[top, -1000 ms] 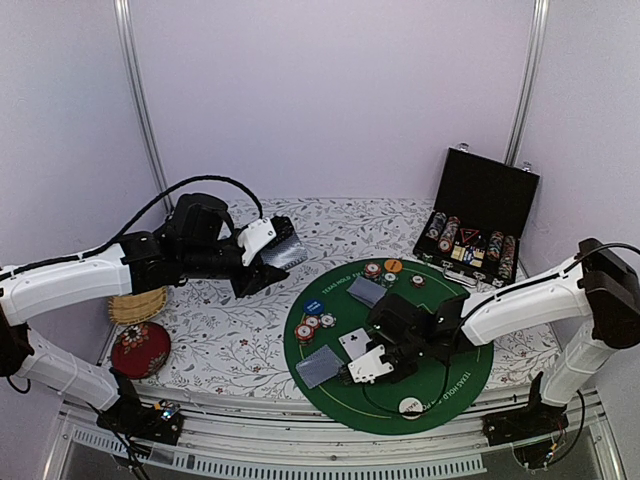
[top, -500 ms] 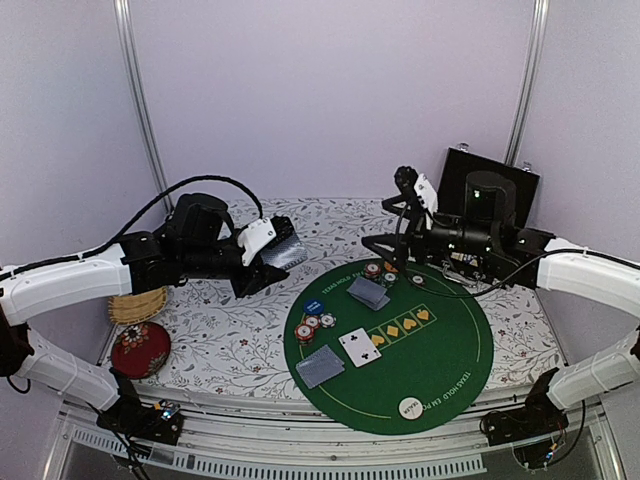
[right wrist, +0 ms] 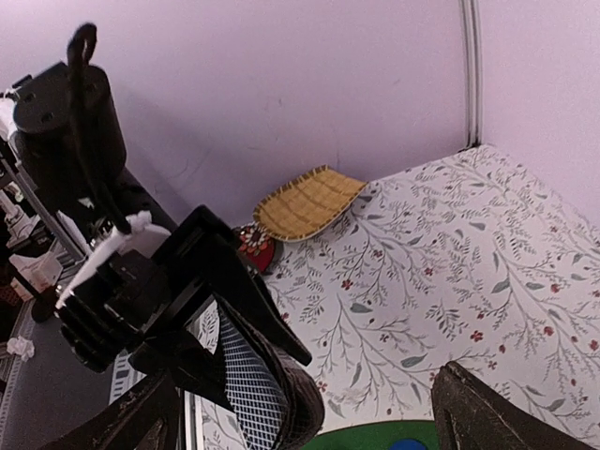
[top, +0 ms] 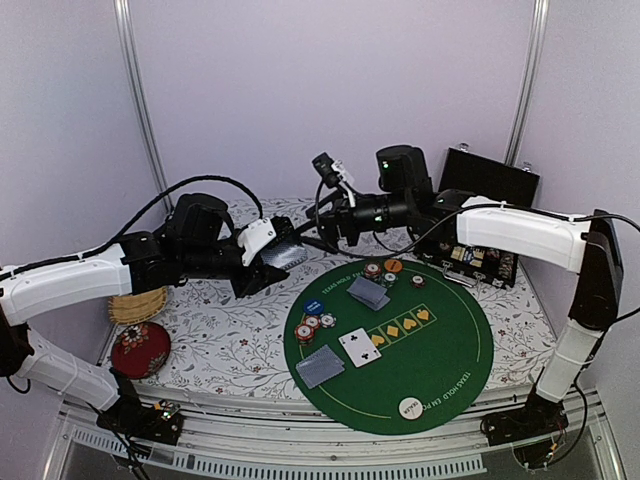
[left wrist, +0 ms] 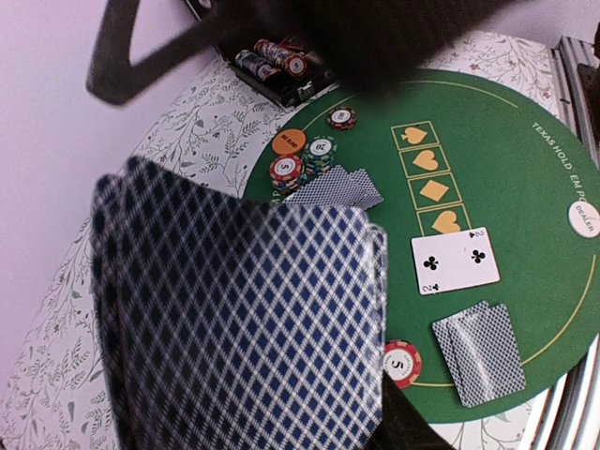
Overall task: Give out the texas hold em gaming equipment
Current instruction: Pick up the poker card from the face-down deck piles, then flop the poker card in the community card area.
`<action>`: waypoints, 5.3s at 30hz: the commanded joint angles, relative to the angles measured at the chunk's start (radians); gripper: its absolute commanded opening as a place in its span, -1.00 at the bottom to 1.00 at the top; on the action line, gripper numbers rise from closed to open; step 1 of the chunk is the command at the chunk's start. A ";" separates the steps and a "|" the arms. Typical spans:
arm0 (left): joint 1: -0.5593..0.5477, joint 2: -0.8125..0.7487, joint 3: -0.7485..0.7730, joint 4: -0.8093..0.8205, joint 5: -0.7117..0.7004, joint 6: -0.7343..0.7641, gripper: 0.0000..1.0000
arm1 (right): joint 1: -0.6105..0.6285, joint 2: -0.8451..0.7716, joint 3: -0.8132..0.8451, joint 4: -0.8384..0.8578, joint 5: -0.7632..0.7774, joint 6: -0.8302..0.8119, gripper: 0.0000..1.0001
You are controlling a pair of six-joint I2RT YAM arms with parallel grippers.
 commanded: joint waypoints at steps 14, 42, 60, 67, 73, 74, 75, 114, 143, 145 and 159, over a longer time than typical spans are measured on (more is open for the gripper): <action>0.000 -0.012 -0.012 0.025 0.013 0.008 -0.10 | 0.025 0.128 0.110 -0.128 0.072 -0.073 0.25; 0.000 -0.008 -0.014 0.025 0.005 0.008 -0.10 | 0.024 -0.073 0.119 -0.410 0.193 -0.174 -0.97; 0.001 -0.008 -0.013 0.025 0.006 0.008 -0.10 | 0.039 -0.518 -0.472 -0.417 0.778 -0.777 -0.97; 0.001 -0.006 -0.013 0.023 0.006 0.008 -0.10 | 0.111 -0.434 -0.666 -0.207 0.891 -0.950 -0.97; 0.000 -0.008 -0.014 0.024 0.006 0.010 -0.10 | 0.110 -0.375 -0.727 -0.091 0.873 -1.033 -0.97; 0.000 -0.008 -0.014 0.023 0.006 0.010 -0.10 | 0.111 -0.364 -0.729 -0.081 0.877 -1.037 -0.97; 0.000 -0.008 -0.014 0.022 0.006 0.010 -0.10 | 0.111 -0.353 -0.732 -0.069 0.884 -1.041 -0.97; 0.000 -0.012 -0.015 0.020 0.000 0.013 -0.10 | 0.158 -0.108 -0.756 -0.104 0.796 -1.183 -0.97; 0.001 -0.012 -0.016 0.022 0.000 0.015 -0.10 | 0.204 -0.144 -0.781 -0.185 0.805 -1.170 -0.69; 0.000 -0.011 -0.016 0.021 0.000 0.014 -0.09 | 0.209 -0.146 -0.778 -0.202 0.806 -1.167 -0.64; 0.000 -0.010 -0.016 0.020 0.003 0.016 -0.10 | 0.280 -0.322 -0.738 -0.342 0.801 -1.019 -0.10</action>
